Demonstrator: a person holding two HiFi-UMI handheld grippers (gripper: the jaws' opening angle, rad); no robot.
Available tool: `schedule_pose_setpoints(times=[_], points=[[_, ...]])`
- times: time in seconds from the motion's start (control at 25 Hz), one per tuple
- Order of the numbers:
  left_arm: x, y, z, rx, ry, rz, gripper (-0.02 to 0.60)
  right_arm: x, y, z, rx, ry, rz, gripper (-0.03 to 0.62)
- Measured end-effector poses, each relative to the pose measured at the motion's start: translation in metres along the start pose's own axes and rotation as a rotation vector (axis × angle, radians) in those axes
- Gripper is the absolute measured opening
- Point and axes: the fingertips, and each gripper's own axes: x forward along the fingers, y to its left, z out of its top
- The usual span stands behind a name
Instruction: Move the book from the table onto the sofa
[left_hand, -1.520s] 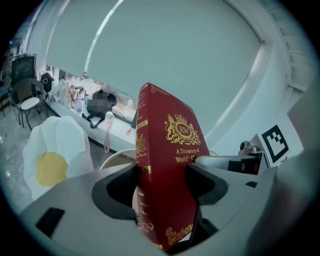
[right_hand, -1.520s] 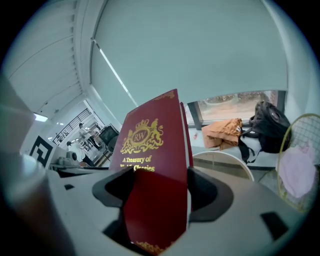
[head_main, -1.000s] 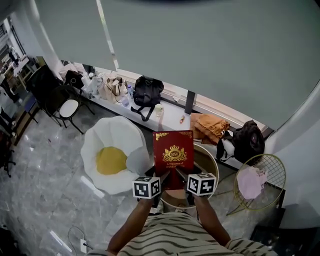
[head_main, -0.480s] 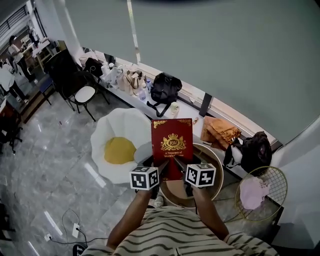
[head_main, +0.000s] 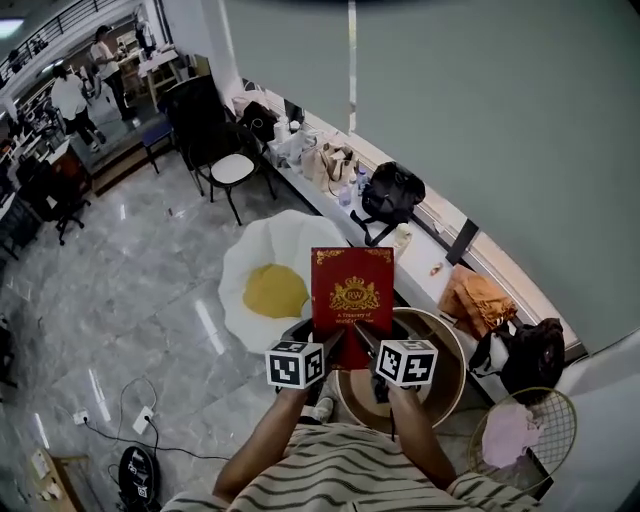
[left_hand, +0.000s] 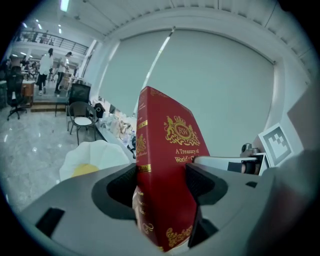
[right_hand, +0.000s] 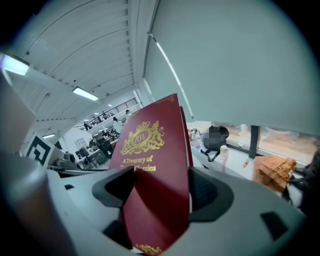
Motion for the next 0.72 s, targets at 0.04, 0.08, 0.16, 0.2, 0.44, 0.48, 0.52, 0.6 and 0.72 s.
schedule_pose_setpoints(times=[0.04, 0.08, 0.16, 0.2, 0.44, 0.48, 0.52, 0.6, 0.72], points=[[-0.005, 0.008, -0.001, -0.008, -0.014, 0.022, 0.31, 0.006, 0.007, -0.002, -0.012, 0.002, 0.021, 0.344], [-0.011, 0.015, -0.001, -0.018, -0.026, 0.042, 0.31, 0.012, 0.015, -0.003, -0.023, 0.005, 0.04, 0.344], [-0.023, 0.031, -0.002, -0.04, -0.043, 0.079, 0.31, 0.022, 0.032, -0.005, -0.043, 0.018, 0.077, 0.344], [-0.029, 0.039, -0.003, -0.052, -0.05, 0.096, 0.31, 0.028, 0.041, -0.007, -0.053, 0.028, 0.095, 0.344], [-0.067, 0.083, -0.001, -0.114, -0.098, 0.185, 0.31, 0.057, 0.093, -0.012, -0.109, 0.073, 0.184, 0.344], [-0.071, 0.09, -0.001, -0.122, -0.105, 0.198, 0.31, 0.063, 0.1, -0.012, -0.116, 0.078, 0.197, 0.344], [-0.075, 0.096, 0.0, -0.129, -0.111, 0.209, 0.31, 0.068, 0.106, -0.013, -0.122, 0.083, 0.209, 0.344], [-0.081, 0.11, 0.003, -0.142, -0.123, 0.227, 0.31, 0.079, 0.118, -0.013, -0.132, 0.089, 0.227, 0.344], [-0.092, 0.129, 0.007, -0.156, -0.137, 0.245, 0.31, 0.093, 0.138, -0.012, -0.145, 0.096, 0.248, 0.344]])
